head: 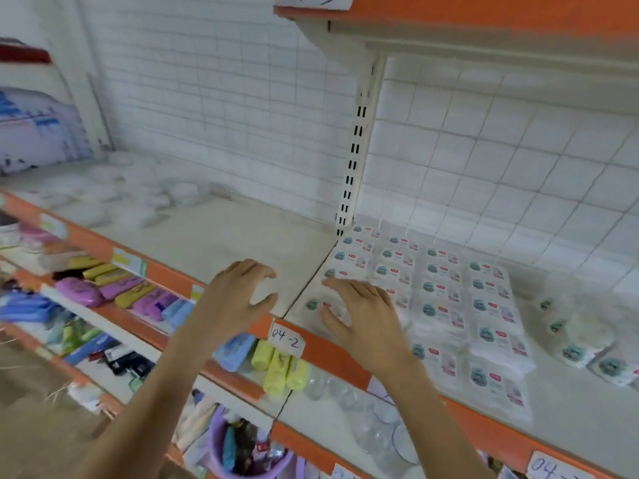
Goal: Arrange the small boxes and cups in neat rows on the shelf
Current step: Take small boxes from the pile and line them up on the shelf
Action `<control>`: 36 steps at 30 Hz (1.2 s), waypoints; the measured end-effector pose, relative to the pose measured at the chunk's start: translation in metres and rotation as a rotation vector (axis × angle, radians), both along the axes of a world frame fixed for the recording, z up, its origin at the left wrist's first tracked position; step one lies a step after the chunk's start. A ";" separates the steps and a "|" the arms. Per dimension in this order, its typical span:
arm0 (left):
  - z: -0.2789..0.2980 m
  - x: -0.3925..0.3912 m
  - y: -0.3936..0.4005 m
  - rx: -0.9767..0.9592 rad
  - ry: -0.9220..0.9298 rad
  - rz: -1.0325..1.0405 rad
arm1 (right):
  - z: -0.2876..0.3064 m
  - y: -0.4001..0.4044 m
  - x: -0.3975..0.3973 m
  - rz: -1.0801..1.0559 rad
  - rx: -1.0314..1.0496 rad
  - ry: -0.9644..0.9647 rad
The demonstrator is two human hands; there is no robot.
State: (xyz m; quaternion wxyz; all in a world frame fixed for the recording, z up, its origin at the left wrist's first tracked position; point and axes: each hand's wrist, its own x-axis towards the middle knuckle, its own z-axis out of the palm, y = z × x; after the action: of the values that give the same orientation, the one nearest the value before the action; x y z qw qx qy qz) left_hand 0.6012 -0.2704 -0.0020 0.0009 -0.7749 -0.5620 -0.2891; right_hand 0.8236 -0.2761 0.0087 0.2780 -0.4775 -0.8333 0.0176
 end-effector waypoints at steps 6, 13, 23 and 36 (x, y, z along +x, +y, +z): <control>-0.039 -0.065 -0.097 -0.109 0.029 0.350 | -0.040 -0.023 -0.059 0.259 -0.148 0.078; -0.074 -0.115 -0.174 -0.298 -0.049 0.637 | -0.079 -0.038 -0.137 0.522 -0.328 -0.039; -0.089 -0.246 -0.179 -0.310 0.042 0.726 | -0.089 -0.024 -0.295 0.636 -0.279 -0.236; -0.092 -0.424 -0.148 -0.283 -0.095 0.677 | -0.064 0.016 -0.453 0.559 -0.288 -0.180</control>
State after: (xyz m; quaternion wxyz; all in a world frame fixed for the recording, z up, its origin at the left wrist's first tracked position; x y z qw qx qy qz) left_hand 0.1768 -0.4181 -0.0945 -0.0369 -0.5231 -0.8206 -0.2274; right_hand 0.3708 -0.2602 -0.0550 0.1172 -0.2642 -0.9423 0.1686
